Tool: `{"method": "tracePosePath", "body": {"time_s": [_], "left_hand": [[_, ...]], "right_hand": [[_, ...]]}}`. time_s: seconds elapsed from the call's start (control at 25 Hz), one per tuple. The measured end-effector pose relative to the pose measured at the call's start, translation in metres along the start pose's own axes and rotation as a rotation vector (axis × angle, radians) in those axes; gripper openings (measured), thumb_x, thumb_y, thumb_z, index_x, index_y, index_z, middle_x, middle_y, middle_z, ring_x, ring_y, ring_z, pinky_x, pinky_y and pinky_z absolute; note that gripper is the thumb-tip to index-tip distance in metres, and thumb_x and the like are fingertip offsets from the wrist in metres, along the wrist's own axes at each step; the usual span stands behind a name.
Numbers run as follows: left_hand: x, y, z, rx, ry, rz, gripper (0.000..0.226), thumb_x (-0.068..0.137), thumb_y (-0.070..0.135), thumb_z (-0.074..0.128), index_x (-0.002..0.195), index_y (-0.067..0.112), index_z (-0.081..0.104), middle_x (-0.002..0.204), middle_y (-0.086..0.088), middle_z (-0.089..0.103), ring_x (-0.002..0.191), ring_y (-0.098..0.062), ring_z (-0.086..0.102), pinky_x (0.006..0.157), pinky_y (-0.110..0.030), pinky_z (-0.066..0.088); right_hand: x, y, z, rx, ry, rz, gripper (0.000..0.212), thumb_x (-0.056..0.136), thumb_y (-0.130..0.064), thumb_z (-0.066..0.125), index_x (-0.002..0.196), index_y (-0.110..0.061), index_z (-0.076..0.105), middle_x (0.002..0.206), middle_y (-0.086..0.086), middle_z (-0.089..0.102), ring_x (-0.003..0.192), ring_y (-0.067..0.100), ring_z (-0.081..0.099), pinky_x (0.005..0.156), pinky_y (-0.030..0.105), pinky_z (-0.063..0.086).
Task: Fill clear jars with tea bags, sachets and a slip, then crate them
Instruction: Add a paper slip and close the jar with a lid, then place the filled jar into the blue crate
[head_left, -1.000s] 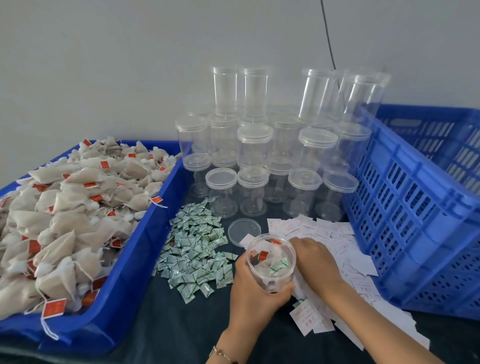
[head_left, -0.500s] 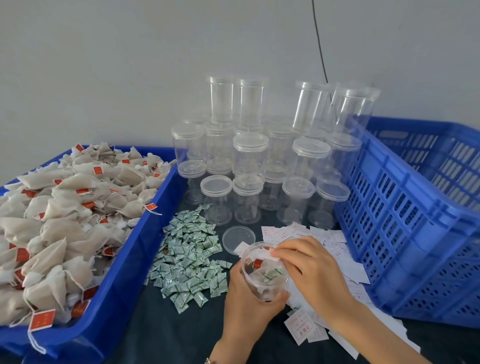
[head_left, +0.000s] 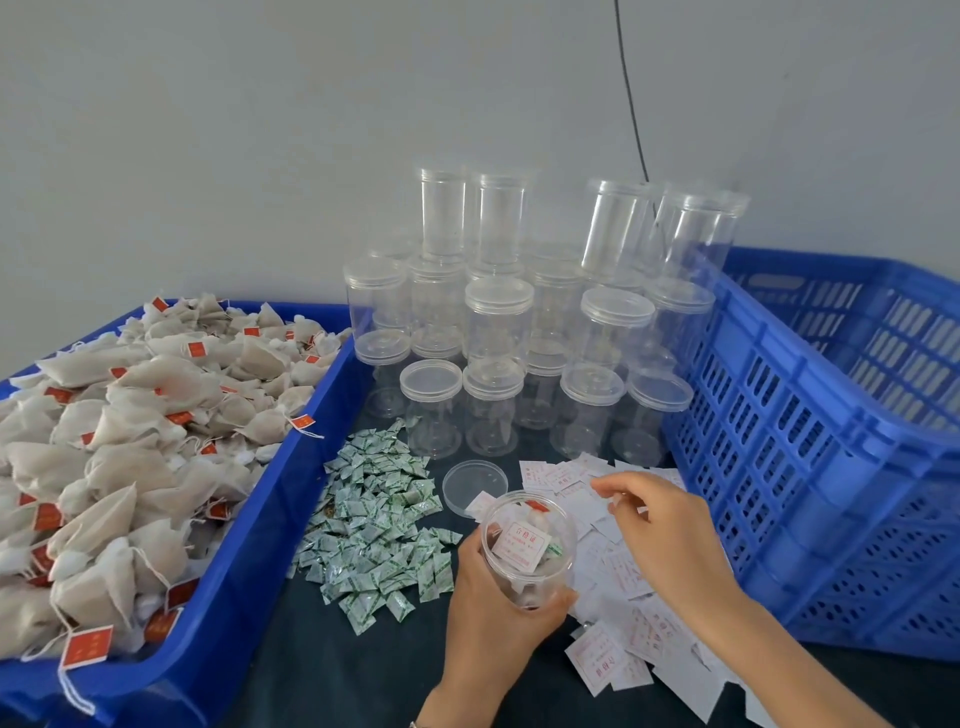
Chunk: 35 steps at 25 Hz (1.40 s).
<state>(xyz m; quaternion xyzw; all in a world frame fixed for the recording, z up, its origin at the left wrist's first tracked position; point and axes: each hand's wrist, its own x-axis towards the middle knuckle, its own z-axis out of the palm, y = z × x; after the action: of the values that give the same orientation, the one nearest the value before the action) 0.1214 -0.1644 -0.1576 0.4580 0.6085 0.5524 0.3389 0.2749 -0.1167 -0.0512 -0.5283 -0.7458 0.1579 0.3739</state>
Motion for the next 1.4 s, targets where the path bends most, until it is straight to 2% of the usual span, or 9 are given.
{"method": "tracePosePath", "body": {"time_s": [0.24,0.4,0.52,0.64,0.8,0.88,1.08,1.24,1.4], "left_hand": [[0.002,0.023,-0.01,0.208,-0.005,0.125,0.088,0.04,0.057,0.085,0.117,0.05,0.044,0.112,0.034,0.043,0.11,0.006,0.045,0.079,-0.02,0.05],[0.031,0.108,-0.018,0.303,-0.072,0.261,0.099,0.041,0.062,0.077,0.127,0.025,0.045,0.115,0.015,0.041,0.093,0.004,0.051,0.071,-0.011,0.05],[0.056,0.216,-0.003,0.174,-0.16,0.516,0.11,0.041,0.07,0.077,0.131,0.024,0.034,0.105,0.005,0.049,0.089,-0.008,0.056,0.077,-0.024,0.053],[0.076,0.302,0.033,0.037,-0.227,0.728,0.092,0.056,0.061,0.082,0.123,0.031,0.026,0.095,0.006,0.049,0.083,-0.009,0.06,0.07,-0.024,0.057],[0.111,0.365,0.105,-0.115,-0.348,0.725,0.076,0.067,0.043,0.083,0.118,0.027,0.03,0.085,0.001,0.058,0.074,-0.02,0.069,0.07,-0.041,0.059],[0.128,0.37,0.146,0.057,-0.442,0.753,0.072,0.069,0.044,0.083,0.119,0.026,0.034,0.094,-0.008,0.063,0.082,-0.026,0.068,0.075,-0.044,0.057],[0.151,0.328,0.244,1.096,-0.498,1.21,0.044,0.075,0.06,0.068,0.101,0.025,0.066,0.104,0.0,0.057,0.103,-0.022,0.05,0.081,-0.033,0.04],[0.17,0.272,0.303,1.515,-1.165,0.758,0.034,0.082,0.052,0.068,0.1,0.023,0.065,0.094,0.006,0.066,0.096,-0.02,0.06,0.082,-0.032,0.049],[0.194,0.263,0.319,1.659,-1.38,0.442,0.02,0.09,0.043,0.06,0.091,0.027,0.071,0.069,0.013,0.068,0.084,-0.01,0.063,0.055,-0.018,0.046]], "right_hand": [[-0.004,-0.014,-0.02,0.047,-0.121,0.034,0.027,0.091,-0.008,0.057,0.098,-0.032,0.068,0.093,-0.023,0.064,0.086,-0.01,0.057,0.074,0.001,0.041],[0.016,-0.049,-0.092,-0.011,-0.224,-0.194,0.028,0.088,-0.023,0.059,0.097,-0.049,0.057,0.092,-0.028,0.061,0.086,-0.016,0.056,0.074,0.001,0.042],[0.053,-0.074,-0.161,-0.109,-0.061,-0.261,0.016,0.088,-0.031,0.053,0.095,-0.045,0.057,0.082,-0.022,0.061,0.066,-0.006,0.063,0.058,0.007,0.049],[0.097,-0.088,-0.225,0.14,0.166,-0.211,0.025,0.095,-0.009,0.05,0.091,-0.032,0.057,0.086,0.002,0.066,0.058,0.01,0.067,0.056,0.023,0.057],[0.127,-0.072,-0.306,-0.015,0.049,-0.174,0.011,0.093,-0.02,0.058,0.098,-0.029,0.06,0.096,0.011,0.066,0.072,0.017,0.071,0.068,0.023,0.058],[0.136,-0.045,-0.327,-0.138,-0.009,-0.062,0.01,0.083,-0.032,0.065,0.091,-0.025,0.063,0.091,0.011,0.068,0.073,0.017,0.072,0.073,0.026,0.059],[0.161,0.06,-0.294,-0.765,-0.265,0.196,0.013,0.084,-0.025,0.066,0.095,-0.019,0.071,0.079,0.003,0.072,0.077,0.017,0.067,0.076,0.027,0.05],[0.172,0.12,-0.234,-0.712,-0.793,0.397,0.023,0.089,-0.022,0.059,0.105,-0.01,0.07,0.091,0.007,0.074,0.067,0.002,0.066,0.069,0.015,0.05],[0.19,0.145,-0.193,-0.358,-1.228,0.646,0.02,0.095,-0.004,0.053,0.096,-0.01,0.072,0.086,0.015,0.072,0.069,0.01,0.069,0.064,0.012,0.054]]}}
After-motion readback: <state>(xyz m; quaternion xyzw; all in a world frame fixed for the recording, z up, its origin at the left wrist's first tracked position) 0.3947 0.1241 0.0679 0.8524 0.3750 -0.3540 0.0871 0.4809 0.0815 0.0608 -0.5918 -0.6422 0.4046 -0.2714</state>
